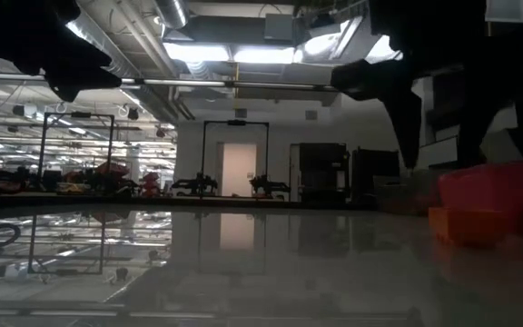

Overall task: Sort blocks
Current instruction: Put the orange game piece into the black bin

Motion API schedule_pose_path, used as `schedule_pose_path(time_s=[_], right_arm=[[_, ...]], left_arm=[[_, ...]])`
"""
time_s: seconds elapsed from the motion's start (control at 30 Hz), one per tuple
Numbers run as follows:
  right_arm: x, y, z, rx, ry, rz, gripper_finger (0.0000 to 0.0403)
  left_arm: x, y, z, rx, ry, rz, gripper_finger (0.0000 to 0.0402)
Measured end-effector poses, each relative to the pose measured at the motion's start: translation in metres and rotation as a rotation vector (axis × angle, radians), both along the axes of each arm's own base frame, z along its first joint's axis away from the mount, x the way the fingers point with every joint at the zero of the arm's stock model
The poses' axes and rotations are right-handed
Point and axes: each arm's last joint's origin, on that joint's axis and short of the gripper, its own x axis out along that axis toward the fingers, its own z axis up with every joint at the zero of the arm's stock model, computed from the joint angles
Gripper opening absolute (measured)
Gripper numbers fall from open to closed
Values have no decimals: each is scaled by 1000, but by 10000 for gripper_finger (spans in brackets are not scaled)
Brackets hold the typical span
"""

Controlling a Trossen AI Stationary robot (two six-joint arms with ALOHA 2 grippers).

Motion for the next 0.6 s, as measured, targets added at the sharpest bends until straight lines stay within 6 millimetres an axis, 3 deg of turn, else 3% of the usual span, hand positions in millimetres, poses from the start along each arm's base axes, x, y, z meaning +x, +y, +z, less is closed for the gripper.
schedule_pose_path(time_s=[0.6], right_arm=[[-6, 8, -22, -41, 50, 141, 177]], left_arm=[[-26, 11, 15, 72, -109, -33, 200]])
